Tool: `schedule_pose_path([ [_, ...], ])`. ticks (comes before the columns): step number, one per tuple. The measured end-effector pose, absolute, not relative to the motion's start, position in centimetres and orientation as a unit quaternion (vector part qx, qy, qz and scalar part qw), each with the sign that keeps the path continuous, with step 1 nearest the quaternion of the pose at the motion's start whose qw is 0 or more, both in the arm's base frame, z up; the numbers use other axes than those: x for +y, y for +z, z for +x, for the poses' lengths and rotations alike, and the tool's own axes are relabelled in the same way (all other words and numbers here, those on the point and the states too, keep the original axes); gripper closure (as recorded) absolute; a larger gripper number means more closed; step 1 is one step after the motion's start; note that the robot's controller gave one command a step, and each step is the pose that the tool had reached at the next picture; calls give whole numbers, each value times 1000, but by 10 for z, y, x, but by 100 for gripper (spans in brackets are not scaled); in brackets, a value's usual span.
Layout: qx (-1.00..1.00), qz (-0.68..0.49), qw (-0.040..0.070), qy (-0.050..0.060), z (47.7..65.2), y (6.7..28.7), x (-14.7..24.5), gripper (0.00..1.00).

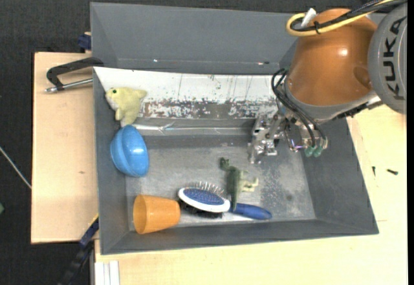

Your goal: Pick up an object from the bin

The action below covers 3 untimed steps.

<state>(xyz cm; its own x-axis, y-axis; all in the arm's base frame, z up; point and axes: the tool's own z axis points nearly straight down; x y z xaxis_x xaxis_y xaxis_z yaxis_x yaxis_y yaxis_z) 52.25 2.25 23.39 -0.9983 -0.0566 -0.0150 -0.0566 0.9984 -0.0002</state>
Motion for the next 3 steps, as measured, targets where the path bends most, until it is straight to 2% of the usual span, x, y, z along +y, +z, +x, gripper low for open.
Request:
schedule_pose_path([
  [1, 1000, 5, -3, -1, 517, 148, -46, 100],
  [2, 1000, 1, 1, 0, 519, 152, -42, 0],
  [3, 999, 52, -2, 1, 491, 123, -50, 0],
])
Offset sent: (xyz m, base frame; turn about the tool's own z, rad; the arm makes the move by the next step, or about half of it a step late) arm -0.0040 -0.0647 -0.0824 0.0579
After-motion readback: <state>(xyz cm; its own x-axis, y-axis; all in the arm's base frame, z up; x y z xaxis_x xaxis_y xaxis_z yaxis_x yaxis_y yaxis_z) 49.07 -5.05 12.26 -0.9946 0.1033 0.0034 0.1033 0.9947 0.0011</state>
